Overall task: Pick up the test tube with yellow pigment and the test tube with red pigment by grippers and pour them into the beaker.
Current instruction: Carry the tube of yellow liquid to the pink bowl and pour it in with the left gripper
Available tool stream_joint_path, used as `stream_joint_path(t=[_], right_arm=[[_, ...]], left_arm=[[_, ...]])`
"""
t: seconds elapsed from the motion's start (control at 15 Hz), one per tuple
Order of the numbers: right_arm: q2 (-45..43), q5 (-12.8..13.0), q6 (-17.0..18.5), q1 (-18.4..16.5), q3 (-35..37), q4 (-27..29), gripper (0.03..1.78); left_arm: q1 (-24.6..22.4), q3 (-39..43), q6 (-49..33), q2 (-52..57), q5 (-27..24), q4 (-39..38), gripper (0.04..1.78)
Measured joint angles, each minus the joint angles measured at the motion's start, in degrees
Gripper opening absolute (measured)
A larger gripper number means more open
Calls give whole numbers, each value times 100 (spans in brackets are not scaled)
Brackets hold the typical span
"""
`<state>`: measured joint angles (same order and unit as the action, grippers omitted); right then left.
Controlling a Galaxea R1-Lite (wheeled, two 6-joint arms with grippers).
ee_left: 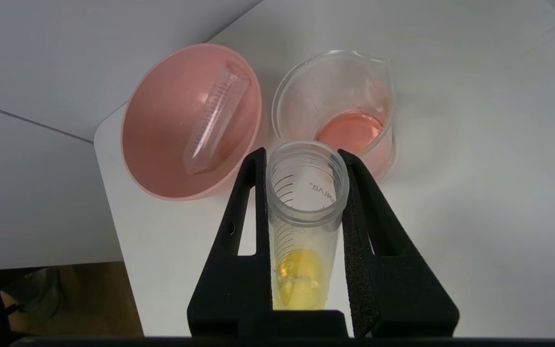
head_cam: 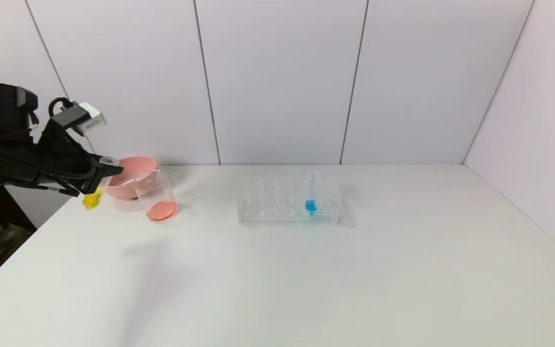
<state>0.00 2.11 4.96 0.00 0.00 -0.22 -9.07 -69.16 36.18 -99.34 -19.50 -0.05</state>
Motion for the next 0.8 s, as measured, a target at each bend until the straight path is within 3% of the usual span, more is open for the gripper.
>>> stream_joint_path(t=[0.47, 0.8], right_arm=[[0, 0, 0, 0, 0, 0, 171], [0, 0, 2, 0, 0, 0, 171]], left_arm=[[382, -1106, 916, -887, 600, 792, 44], [673, -2310, 1420, -1028, 1452, 2421, 44]])
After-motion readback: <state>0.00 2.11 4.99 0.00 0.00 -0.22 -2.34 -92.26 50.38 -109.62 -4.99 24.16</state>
